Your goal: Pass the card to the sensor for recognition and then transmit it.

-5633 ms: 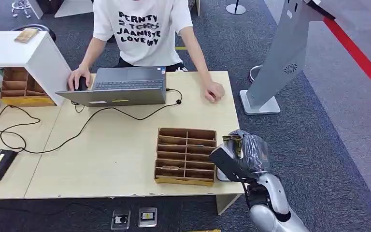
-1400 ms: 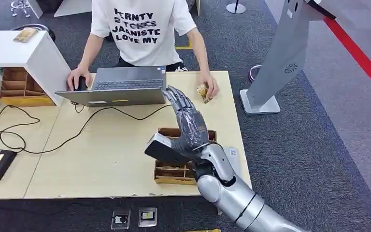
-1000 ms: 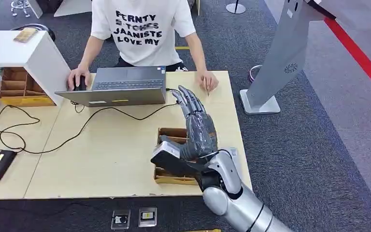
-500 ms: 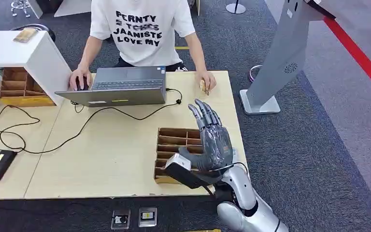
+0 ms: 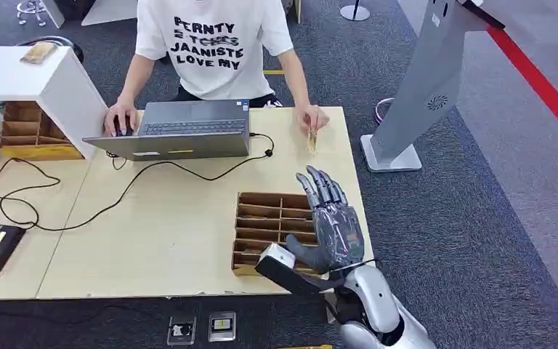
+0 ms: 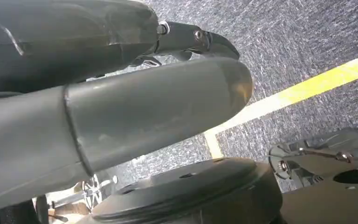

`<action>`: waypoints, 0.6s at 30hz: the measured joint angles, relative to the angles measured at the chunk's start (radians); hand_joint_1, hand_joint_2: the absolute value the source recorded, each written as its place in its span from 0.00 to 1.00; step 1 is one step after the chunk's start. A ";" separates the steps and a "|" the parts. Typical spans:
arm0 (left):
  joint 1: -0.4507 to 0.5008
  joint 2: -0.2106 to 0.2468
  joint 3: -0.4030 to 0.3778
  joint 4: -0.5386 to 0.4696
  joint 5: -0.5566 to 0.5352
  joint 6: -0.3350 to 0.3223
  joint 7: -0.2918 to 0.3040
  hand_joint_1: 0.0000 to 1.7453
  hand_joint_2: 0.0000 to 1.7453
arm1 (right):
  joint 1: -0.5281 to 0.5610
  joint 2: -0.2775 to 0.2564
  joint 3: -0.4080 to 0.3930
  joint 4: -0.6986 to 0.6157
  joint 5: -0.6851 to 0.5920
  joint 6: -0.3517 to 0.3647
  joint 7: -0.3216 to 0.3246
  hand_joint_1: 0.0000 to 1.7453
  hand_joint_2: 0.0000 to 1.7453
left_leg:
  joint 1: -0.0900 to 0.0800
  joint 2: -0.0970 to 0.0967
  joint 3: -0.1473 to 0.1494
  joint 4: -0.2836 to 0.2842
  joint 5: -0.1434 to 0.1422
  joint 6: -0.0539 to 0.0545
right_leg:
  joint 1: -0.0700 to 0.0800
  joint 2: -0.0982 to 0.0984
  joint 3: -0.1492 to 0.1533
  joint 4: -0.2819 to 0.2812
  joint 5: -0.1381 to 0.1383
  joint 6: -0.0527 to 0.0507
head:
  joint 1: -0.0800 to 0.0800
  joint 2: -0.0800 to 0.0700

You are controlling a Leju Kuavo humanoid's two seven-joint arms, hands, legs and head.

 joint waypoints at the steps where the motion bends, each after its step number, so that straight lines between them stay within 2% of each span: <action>1: 0.000 0.000 0.000 0.000 0.000 0.000 0.000 0.00 0.00 | 0.006 -0.005 -0.001 -0.009 0.008 0.008 0.006 0.00 1.00 | 0.000 0.000 0.000 0.000 0.000 0.000 | 0.000 0.000 0.000 0.000 0.000 0.000 | 0.000 0.000; 7: 0.000 0.003 0.000 0.000 -0.007 -0.008 0.000 0.00 0.00 | 0.053 -0.043 -0.019 -0.096 0.050 0.084 0.058 0.00 1.00 | 0.000 0.000 0.000 0.000 0.000 0.000 | 0.000 0.000 0.000 0.000 0.000 0.000 | 0.000 0.000; 18: 0.000 0.004 0.001 0.000 -0.002 -0.011 -0.016 0.00 0.00 | 0.113 -0.079 -0.049 -0.196 0.064 0.175 0.074 0.00 1.00 | 0.000 0.000 0.000 0.000 0.000 0.000 | 0.000 0.000 0.000 0.000 0.000 0.000 | 0.000 0.000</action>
